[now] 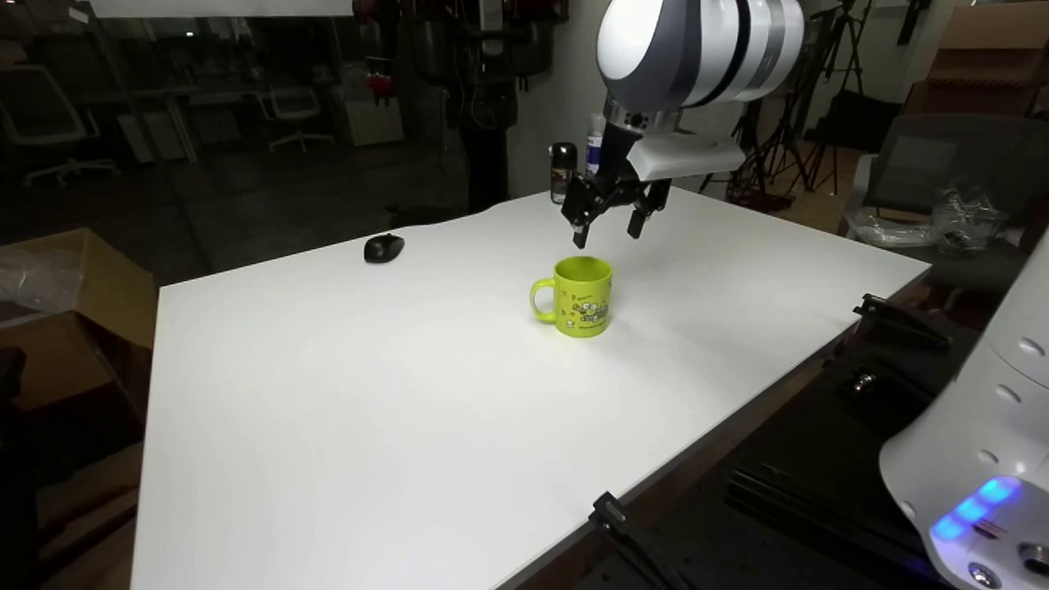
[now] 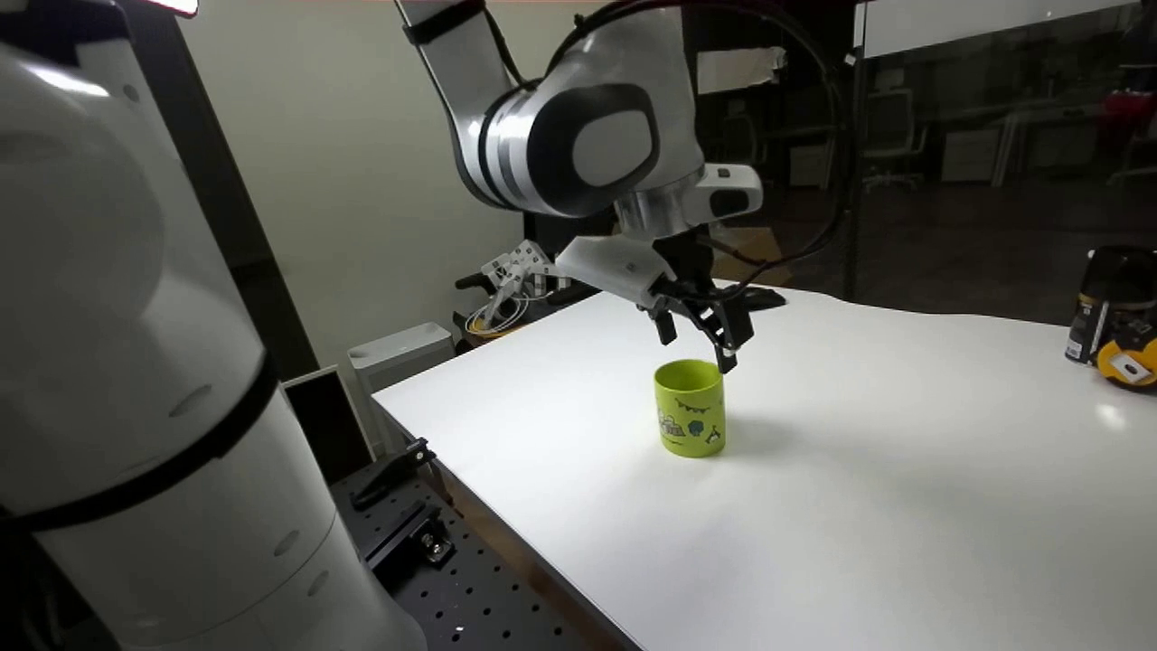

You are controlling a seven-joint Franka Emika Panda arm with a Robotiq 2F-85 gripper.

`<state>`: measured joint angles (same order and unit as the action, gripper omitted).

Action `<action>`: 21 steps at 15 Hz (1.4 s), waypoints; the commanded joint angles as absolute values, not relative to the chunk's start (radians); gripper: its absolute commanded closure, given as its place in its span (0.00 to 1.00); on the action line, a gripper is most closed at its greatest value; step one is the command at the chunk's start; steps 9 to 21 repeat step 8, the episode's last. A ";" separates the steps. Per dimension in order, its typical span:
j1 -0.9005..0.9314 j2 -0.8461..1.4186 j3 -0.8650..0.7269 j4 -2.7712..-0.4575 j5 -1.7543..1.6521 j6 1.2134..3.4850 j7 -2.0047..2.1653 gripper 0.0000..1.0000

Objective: Move the cup slightly down on the table

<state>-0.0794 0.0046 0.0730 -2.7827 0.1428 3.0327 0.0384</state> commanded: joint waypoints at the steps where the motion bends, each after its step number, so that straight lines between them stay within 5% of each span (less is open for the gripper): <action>1: -0.087 -0.108 0.083 -2.780 -0.046 2.960 0.191 0.00; 21: -0.061 -0.110 0.069 -2.773 -0.032 2.956 0.156 0.00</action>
